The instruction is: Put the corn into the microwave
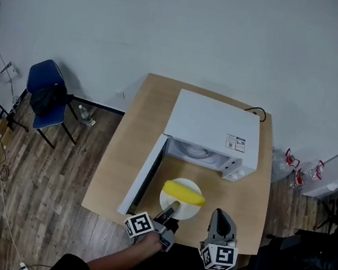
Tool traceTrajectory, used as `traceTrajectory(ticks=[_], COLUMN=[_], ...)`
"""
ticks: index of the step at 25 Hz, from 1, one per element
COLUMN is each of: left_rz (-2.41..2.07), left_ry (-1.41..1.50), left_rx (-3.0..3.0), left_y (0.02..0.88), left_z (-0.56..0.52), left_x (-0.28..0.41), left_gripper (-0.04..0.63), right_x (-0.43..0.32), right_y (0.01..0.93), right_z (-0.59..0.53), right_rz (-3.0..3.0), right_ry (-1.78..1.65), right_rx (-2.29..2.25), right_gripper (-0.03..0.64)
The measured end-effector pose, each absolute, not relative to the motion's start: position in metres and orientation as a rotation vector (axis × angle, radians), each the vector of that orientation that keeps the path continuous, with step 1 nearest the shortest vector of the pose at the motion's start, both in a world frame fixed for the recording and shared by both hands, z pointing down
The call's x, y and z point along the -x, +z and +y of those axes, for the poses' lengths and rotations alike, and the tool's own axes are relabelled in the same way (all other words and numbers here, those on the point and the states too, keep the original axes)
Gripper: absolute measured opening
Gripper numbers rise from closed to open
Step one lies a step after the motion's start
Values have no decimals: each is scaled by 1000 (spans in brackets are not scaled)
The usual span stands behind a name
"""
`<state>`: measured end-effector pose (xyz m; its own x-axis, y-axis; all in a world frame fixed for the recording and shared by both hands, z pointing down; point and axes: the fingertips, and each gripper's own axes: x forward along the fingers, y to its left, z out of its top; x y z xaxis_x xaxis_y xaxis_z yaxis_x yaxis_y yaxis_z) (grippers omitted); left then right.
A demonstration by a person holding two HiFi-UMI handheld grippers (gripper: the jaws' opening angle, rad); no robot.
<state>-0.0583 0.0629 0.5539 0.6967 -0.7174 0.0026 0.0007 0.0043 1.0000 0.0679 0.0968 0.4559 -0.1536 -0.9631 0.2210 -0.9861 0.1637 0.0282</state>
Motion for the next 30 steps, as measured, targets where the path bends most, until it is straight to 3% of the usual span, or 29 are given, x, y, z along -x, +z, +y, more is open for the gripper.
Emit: traceTrajectory(ticks=[30], left_rz=[-683], left_ry=[-724], left_rx=[-1420], left_y=[631], left_z=[-81], left_x=[-8], left_gripper=[18], right_x=[-120], right_y=[511], right_z=[-18], right_rz=[-2314], right_ry=[391], right_rx=[-1739], right_gripper=[60])
